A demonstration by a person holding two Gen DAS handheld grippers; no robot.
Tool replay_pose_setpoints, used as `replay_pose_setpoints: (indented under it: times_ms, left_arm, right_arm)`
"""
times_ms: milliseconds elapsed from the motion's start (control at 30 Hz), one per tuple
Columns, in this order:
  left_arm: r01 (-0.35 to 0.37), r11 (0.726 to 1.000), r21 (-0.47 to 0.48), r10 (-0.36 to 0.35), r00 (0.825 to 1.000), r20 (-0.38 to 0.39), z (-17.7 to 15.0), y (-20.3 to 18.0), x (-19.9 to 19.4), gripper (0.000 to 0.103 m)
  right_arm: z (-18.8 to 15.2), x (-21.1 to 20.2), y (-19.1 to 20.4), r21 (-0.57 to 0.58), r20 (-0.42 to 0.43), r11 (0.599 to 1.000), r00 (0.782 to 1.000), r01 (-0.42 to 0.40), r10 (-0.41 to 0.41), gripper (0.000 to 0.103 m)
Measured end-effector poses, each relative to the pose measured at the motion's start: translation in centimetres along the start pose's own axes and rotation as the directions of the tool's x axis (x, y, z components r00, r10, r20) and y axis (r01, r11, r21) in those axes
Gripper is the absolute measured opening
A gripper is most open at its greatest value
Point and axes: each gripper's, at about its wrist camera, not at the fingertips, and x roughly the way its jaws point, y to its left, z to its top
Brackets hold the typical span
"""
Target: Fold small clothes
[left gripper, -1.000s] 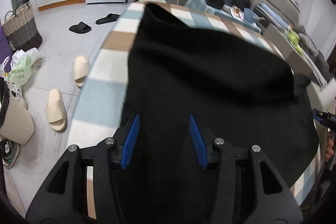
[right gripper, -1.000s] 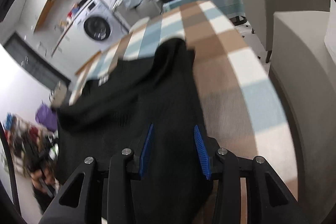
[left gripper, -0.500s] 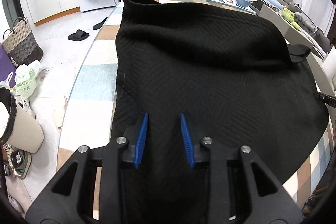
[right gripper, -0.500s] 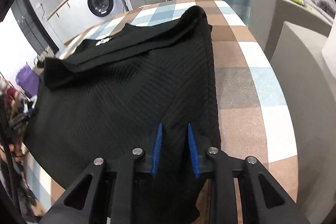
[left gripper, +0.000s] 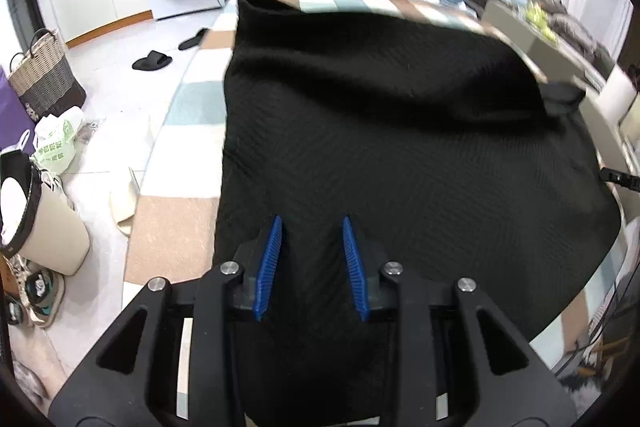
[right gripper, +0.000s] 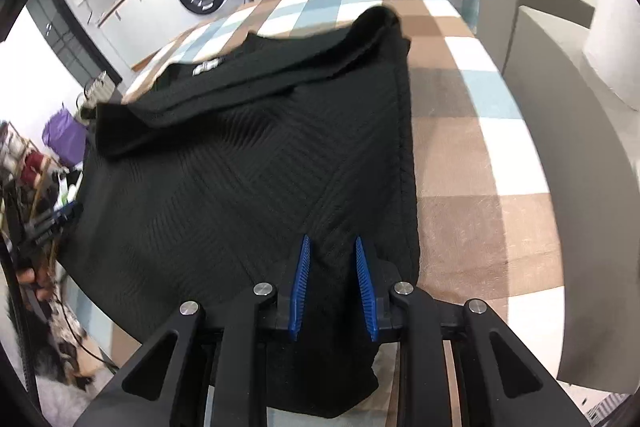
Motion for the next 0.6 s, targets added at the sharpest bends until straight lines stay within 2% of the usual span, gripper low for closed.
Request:
replay_pose_setpoints:
  times_ms: [100,167,233,300,367,467,600]
  left_arm:
    - [0.035,0.998,-0.061,-0.031,0.998,0.059,1.1,0.5,-1.1,0.038]
    - [0.072,0.992,-0.107,-0.060,0.993,0.105,2.1,0.7,-1.7,0.054]
    - [0.099,0.982,-0.160,-0.073,0.984,0.163,3.1,1.1,-2.3,0.057]
    - [0.126,0.970,-0.208,-0.086,0.977,0.194,4.0,1.5,-2.4,0.060]
    - [0.144,0.958,-0.247,-0.096,0.976,0.195,4.7,2.3,-2.4,0.063]
    - [0.139,0.954,-0.266,-0.091,0.979,0.183,6.0,3.0,-2.1,0.066]
    - [0.126,0.962,-0.241,-0.083,0.980,0.182,7.6,3.9,-1.8,0.068]
  right_arm:
    - [2.3,-1.0,0.0,0.033,0.088,0.998,0.995,-0.054,0.050,0.035]
    - [4.1,-1.1,-0.2,0.070,0.158,0.993,0.984,-0.091,0.079,0.040]
    - [6.0,-0.3,-0.8,0.133,0.182,0.986,0.980,-0.103,0.078,0.040]
    - [7.5,1.0,-1.8,0.214,0.186,0.967,0.978,-0.137,0.097,0.040]
    - [8.8,2.8,-2.7,0.282,0.149,0.948,0.983,-0.149,0.110,0.040]
    - [9.4,4.1,-3.0,0.296,0.118,0.941,0.984,-0.164,0.135,0.041]
    - [10.0,4.9,-3.3,0.311,0.142,0.920,0.968,-0.240,0.205,0.043]
